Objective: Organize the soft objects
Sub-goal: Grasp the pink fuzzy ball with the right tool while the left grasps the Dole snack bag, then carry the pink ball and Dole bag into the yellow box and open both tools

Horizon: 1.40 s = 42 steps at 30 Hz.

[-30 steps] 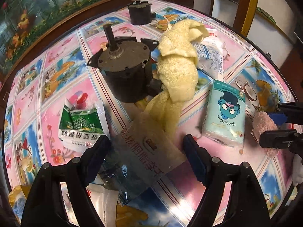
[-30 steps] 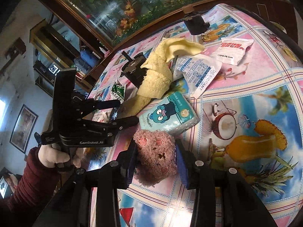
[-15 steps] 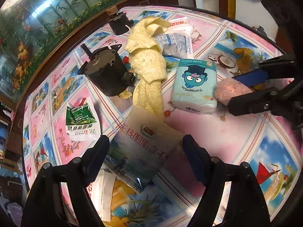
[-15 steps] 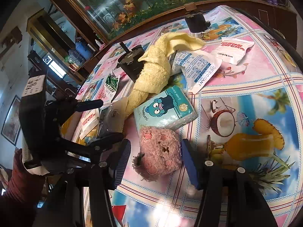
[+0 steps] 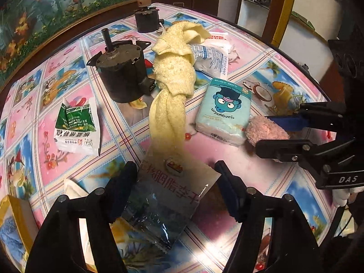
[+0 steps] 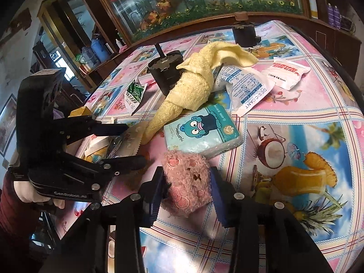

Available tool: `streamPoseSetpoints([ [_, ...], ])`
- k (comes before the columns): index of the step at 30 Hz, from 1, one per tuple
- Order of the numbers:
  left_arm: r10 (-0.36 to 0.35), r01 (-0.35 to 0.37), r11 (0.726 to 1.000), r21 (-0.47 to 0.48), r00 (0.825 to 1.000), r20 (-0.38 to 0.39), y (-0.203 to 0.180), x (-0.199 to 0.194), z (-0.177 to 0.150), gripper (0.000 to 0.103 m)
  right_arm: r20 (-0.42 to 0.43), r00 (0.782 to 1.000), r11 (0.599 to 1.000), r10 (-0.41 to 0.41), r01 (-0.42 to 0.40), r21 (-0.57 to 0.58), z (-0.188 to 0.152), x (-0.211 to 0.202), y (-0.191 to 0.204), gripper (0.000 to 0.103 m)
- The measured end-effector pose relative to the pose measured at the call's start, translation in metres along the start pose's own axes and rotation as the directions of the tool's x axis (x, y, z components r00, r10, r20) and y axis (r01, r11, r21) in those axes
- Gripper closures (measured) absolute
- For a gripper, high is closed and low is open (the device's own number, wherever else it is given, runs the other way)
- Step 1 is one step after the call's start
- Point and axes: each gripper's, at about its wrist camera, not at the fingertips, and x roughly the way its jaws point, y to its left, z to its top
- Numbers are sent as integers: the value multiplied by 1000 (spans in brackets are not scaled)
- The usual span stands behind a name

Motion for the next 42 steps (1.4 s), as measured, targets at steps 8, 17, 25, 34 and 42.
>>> streamPoseSetpoints([
  [8, -80, 104, 986, -132, 981, 174, 2, -79, -35, 34, 46, 999, 1000, -6, 7, -27, -3, -9, 10, 62],
  [17, -4, 123, 941, -317, 936, 353, 50, -184, -108, 34, 76, 995, 992, 71, -63, -113, -3, -39, 72, 63],
  [25, 235, -17, 832, -555, 916, 325, 130, -227, -195, 34, 62, 981, 962, 182, -164, -217, 8, -49, 151, 63],
  [34, 327, -105, 733, -672, 921, 212, 165, -217, -268, 34, -33, 969, 930, 245, -244, -273, 5, -15, 223, 63],
  [42, 341, -138, 708, -693, 926, 164, 169, -197, -279, 31, -135, 955, 888, 265, -297, -350, -8, 26, 292, 63],
])
